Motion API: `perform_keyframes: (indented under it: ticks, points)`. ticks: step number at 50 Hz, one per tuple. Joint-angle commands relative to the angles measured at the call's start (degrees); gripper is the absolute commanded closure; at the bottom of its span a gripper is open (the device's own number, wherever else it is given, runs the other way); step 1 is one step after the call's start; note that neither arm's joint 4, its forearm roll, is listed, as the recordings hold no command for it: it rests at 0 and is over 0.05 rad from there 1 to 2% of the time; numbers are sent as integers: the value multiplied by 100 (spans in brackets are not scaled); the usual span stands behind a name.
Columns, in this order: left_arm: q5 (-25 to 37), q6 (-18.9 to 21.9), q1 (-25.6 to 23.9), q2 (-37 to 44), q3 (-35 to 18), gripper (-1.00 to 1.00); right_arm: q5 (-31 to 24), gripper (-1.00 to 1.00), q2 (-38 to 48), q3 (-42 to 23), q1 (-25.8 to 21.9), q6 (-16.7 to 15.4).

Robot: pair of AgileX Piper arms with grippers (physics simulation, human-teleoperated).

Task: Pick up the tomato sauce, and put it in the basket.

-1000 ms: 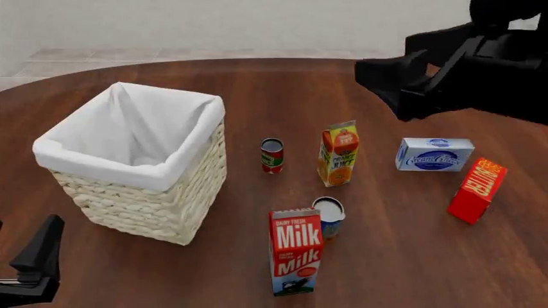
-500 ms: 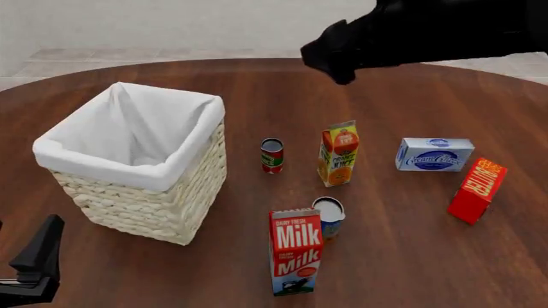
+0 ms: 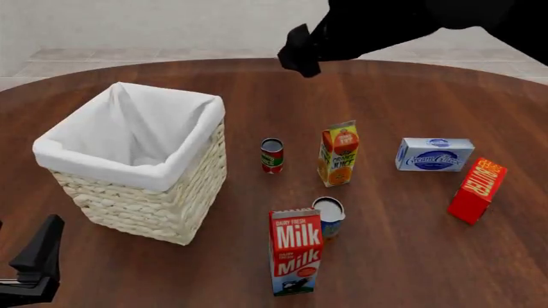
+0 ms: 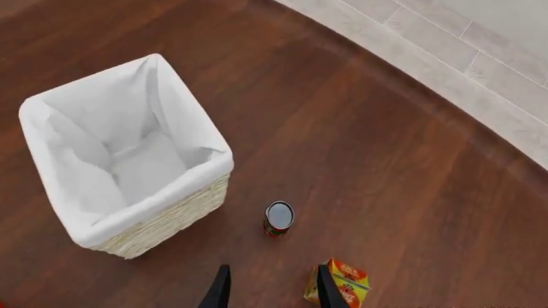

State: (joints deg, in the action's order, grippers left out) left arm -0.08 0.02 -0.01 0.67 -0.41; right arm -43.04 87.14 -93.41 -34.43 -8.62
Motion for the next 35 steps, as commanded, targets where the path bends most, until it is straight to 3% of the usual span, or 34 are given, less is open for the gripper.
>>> perform_keyframes:
  ticks: [1,16,26,31,33,35]
  points:
    - [18,5,2,-18,-4,-100,-234,-100,575,-426,112,-60]
    - [18,6,1,-19,-4,-100,-594,-100,1296,-1133,41,-27]
    - [18,4,2,-18,-4,-100,-508,-100,1477,-963,-98,246]
    - [18,5,2,-18,-4,-100,-348,-100,1485,-815,-74,210]
    - [18,5,2,-17,-4,-100,-132,-100,1398,-621,-233,451]
    - [18,4,3,-17,-4,-100,-26,-100,1396,-507,-215,487]
